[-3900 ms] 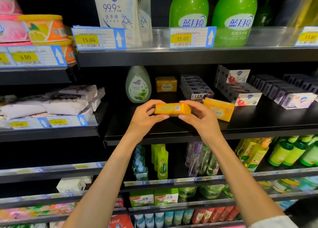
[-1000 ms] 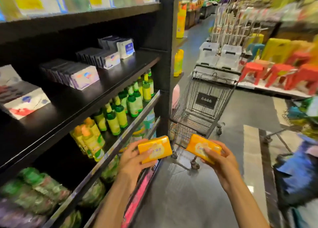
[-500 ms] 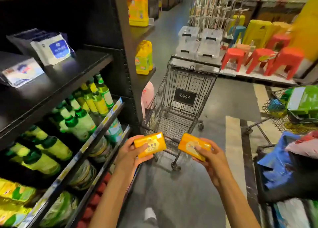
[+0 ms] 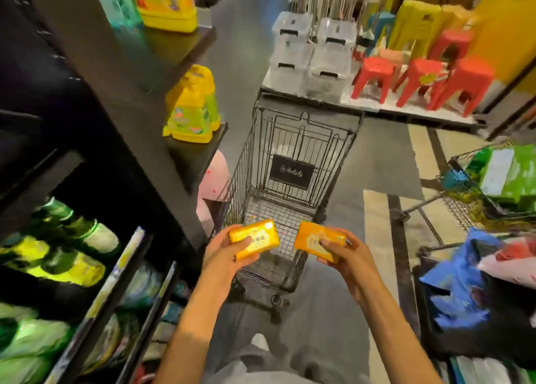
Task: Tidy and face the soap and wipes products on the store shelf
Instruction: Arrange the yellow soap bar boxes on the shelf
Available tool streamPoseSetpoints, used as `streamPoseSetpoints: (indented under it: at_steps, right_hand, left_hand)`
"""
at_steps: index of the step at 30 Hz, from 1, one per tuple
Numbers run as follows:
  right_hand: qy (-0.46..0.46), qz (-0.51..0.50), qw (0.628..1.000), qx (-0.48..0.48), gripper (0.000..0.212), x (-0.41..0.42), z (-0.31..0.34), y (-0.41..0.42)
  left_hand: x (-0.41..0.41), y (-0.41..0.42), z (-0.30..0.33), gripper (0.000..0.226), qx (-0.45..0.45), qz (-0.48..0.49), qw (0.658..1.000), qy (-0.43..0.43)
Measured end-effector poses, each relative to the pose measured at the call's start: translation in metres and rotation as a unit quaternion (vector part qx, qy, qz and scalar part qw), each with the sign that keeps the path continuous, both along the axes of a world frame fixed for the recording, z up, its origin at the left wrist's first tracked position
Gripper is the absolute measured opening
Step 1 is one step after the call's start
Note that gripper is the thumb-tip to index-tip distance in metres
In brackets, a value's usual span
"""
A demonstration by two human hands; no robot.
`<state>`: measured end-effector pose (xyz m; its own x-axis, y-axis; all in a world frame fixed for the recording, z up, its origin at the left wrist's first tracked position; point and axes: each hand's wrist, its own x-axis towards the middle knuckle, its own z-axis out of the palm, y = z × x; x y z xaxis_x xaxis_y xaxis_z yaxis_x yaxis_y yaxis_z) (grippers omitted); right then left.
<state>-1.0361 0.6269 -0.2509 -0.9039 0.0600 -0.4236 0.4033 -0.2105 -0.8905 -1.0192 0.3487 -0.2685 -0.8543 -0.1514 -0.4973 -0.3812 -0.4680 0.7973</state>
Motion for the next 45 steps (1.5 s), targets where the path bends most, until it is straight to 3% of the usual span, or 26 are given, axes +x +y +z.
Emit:
streamPoseSetpoints:
  at_steps: [4,8,12,15,19,23,28,31,34,37,40,45]
  right_hand:
    - [-0.039,-0.028,0.999,0.001,0.044,-0.061,-0.022,0.004]
    - [-0.077,-0.030,0.997,-0.002,0.032,-0.132,-0.051,0.005]
    - [-0.130,-0.017,0.991,0.015,0.037,-0.213,-0.094,0.003]
    - [-0.181,0.002,0.983,0.019,0.043,-0.269,-0.123,-0.002]
    - [-0.240,0.038,0.969,0.030,0.051,-0.338,-0.175,-0.012]
    - [-0.310,0.064,0.947,0.054,0.056,-0.386,-0.246,-0.028]
    - [-0.361,0.086,0.923,0.102,0.040,-0.417,-0.345,-0.058]
    - [-0.397,0.123,0.901,0.126,0.042,-0.418,-0.396,-0.075]
    - [-0.411,0.146,0.884,0.166,0.043,-0.419,-0.438,-0.080]
    - [-0.409,0.163,0.877,0.194,0.056,-0.420,-0.469,-0.076]
    - [-0.409,0.169,0.876,0.193,0.049,-0.422,-0.488,-0.073]
    - [-0.393,0.187,0.879,0.196,0.038,-0.416,-0.496,-0.064]
  left_hand:
    - [-0.064,0.011,-0.014,0.047,0.012,-0.013,0.999,-0.030]
    - [-0.130,0.021,-0.045,0.029,0.002,0.028,0.996,-0.079]
    - [-0.197,0.034,-0.077,0.019,0.001,0.054,0.992,-0.115]
    - [-0.241,0.033,-0.111,0.025,0.026,0.105,0.979,-0.170]
    - [-0.283,0.027,-0.174,0.055,0.029,0.144,0.964,-0.224]
    - [-0.315,0.021,-0.248,0.042,0.057,0.170,0.945,-0.274]
    - [-0.334,0.009,-0.348,0.032,0.069,0.177,0.928,-0.320]
    - [-0.341,0.005,-0.396,0.018,0.067,0.161,0.927,-0.333]
    - [-0.343,0.005,-0.432,0.018,0.066,0.142,0.923,-0.351]
    - [-0.340,0.005,-0.454,0.022,0.059,0.113,0.922,-0.366]
    - [-0.336,0.003,-0.467,0.040,0.048,0.110,0.917,-0.380]
    - [-0.329,0.001,-0.473,0.030,-0.020,0.081,0.905,-0.417]
